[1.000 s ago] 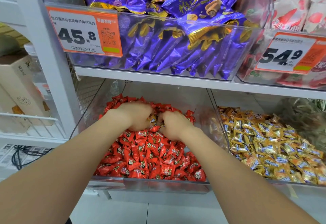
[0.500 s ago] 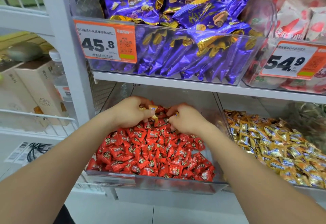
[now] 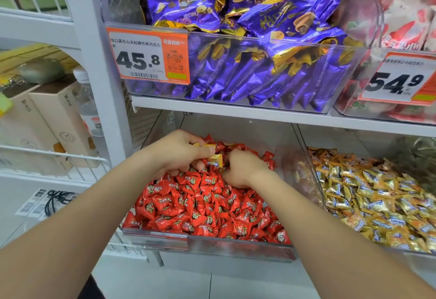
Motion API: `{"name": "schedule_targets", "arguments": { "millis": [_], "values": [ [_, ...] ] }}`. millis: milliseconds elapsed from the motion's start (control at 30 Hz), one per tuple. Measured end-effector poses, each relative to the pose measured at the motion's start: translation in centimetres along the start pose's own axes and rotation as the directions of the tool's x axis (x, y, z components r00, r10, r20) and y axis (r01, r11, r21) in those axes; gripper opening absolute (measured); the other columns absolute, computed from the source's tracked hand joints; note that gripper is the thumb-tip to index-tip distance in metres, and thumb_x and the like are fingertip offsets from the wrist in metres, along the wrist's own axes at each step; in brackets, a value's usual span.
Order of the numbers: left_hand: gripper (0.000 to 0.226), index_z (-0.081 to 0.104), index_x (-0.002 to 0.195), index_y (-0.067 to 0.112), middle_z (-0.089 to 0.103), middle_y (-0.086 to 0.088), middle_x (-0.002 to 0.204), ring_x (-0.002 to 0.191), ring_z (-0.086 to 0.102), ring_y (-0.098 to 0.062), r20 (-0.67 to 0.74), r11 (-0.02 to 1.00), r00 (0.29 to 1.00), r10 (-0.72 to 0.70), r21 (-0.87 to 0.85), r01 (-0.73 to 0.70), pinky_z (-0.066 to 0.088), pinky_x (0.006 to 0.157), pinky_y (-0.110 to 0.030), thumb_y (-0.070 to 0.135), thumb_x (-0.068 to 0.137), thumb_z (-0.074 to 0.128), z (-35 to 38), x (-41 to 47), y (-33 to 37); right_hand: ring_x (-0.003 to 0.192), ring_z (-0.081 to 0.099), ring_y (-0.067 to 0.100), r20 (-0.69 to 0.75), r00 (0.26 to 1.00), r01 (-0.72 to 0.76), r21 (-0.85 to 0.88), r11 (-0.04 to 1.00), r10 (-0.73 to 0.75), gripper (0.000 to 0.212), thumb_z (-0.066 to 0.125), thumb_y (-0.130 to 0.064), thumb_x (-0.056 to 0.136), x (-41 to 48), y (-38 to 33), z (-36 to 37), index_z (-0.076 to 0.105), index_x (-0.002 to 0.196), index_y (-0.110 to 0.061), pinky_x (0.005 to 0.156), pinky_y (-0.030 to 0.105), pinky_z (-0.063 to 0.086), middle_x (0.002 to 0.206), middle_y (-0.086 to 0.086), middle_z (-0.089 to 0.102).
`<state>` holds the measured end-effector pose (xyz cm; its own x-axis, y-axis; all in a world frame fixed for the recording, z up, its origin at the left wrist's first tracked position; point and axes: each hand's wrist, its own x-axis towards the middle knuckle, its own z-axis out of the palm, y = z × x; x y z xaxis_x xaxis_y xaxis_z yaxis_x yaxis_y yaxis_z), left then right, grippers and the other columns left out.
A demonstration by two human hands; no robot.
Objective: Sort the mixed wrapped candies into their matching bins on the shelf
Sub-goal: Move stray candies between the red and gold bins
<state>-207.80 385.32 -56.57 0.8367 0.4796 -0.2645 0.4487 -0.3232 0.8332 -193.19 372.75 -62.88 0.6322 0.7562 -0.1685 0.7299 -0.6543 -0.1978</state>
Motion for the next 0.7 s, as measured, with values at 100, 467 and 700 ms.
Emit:
{"name": "schedule_targets", "arguments": {
  "millis": [100, 467, 700],
  "values": [
    [0.025, 0.068, 0.116, 0.026, 0.081, 0.003, 0.086, 0.047, 0.038, -0.005, 0.036, 0.999, 0.999, -0.038, 0.015, 0.037, 0.029, 0.045, -0.017, 0.044, 0.099, 0.068, 0.1, 0.1, 0.2, 0.086, 0.068, 0.028, -0.012, 1.000, -0.013, 0.064, 0.998, 0.014, 0.020, 0.070, -0.036, 0.082, 0.3, 0.0, 0.2, 0.072, 0.088, -0.017, 0.068, 0.031, 0.049, 0.088, 0.003, 0.068],
    [0.026, 0.073, 0.111, 0.025, 0.064, 0.003, 0.079, 0.063, 0.049, -0.011, 0.059, 0.994, 0.998, 0.001, 0.107, -0.007, 0.043, 0.046, -0.022, 0.044, 0.094, 0.075, -0.1, 0.1, -0.1, 0.039, 0.050, 0.010, 0.069, 0.997, 0.003, 0.366, 0.931, -0.030, 0.030, 0.063, -0.036, 0.099, -3.8, 1.0, -4.7, 0.074, 0.086, -0.012, 0.046, 0.018, 0.040, 0.060, 0.001, 0.072],
    [0.034, 0.064, 0.082, 0.010, 0.042, 0.002, 0.053, 0.048, 0.043, -0.018, -0.085, 0.983, 0.996, 0.042, 0.179, -0.026, 0.045, 0.049, -0.026, 0.041, 0.093, 0.071, 0.1, -0.4, 0.0, 0.047, 0.054, 0.014, 0.005, 0.997, -0.076, 0.409, 0.909, 0.082, 0.044, 0.057, -0.049, 0.091, -6.7, 2.2, -6.2, 0.077, 0.071, -0.015, 0.060, 0.025, 0.047, 0.051, -0.002, 0.062]
  ]
}}
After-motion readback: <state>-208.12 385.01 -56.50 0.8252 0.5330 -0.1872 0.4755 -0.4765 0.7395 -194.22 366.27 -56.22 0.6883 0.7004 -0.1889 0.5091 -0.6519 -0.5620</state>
